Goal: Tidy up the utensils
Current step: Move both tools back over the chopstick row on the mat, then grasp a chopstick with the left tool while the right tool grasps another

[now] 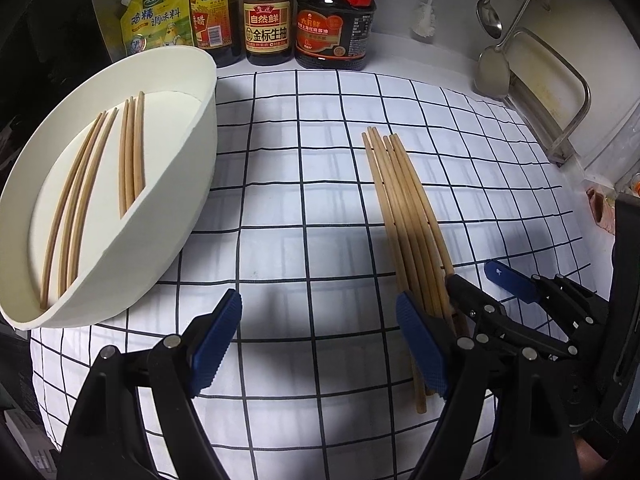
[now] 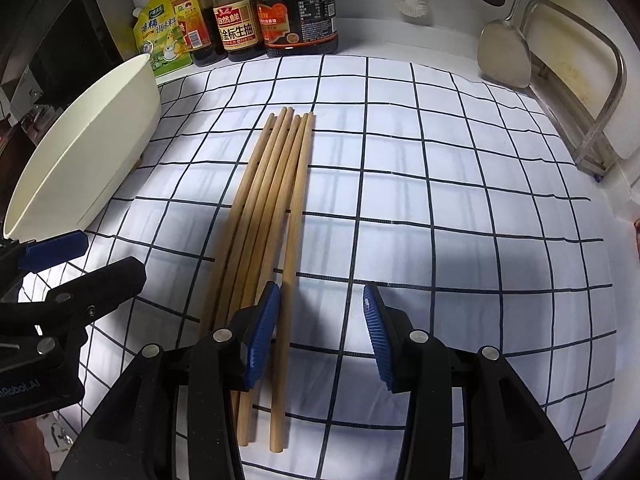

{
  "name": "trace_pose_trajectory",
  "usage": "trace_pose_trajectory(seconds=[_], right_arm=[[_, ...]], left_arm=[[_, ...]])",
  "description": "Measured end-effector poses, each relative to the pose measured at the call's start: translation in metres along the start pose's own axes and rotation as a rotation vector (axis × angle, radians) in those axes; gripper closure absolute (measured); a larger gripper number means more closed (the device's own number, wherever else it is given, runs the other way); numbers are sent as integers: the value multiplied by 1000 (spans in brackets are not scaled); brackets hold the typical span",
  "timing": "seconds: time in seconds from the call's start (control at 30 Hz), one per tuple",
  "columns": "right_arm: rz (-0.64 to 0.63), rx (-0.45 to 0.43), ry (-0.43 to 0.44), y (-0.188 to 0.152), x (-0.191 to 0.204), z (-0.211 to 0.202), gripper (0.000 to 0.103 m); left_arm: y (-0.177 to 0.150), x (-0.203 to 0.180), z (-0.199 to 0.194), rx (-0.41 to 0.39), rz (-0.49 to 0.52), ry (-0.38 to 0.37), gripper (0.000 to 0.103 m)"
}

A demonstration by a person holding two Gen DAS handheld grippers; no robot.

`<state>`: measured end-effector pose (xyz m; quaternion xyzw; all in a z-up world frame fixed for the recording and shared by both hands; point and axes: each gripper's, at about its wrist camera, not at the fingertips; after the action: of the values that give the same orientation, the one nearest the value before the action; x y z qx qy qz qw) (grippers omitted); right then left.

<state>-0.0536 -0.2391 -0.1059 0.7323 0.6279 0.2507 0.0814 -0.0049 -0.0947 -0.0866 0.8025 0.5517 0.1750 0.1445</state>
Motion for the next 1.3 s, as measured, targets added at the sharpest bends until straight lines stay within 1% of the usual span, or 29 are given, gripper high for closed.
trace_pose_trajectory(seconds=[0.37,0.63,0.9,1.2,1.3], right_arm=[[8,-13,-33,3,-17,-3,62],[33,-26,-59,2,-39,-10,62],[30,-38,-54,2,-47,-12,60],[-19,-37,-50,8,-41,-7,59],[-44,-33,-52,10,-38,-5,59]], left_arm=[[4,-12,9,-2,-7,5,25],[8,-23,22,15,-1,0,25],[7,-26,32,30,9,27,25],[8,-27,35,14,7,56,17],[8,-28,35,8,13,77,13]])
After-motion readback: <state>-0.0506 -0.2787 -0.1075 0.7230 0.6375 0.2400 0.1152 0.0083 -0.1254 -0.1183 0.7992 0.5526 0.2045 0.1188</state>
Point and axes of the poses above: each gripper's, at about its wrist camera, not at the fingertips, and z roughly the way its jaws point, x to its left, y to its top, and after that the axes turned 12 degrees about y, right-handed
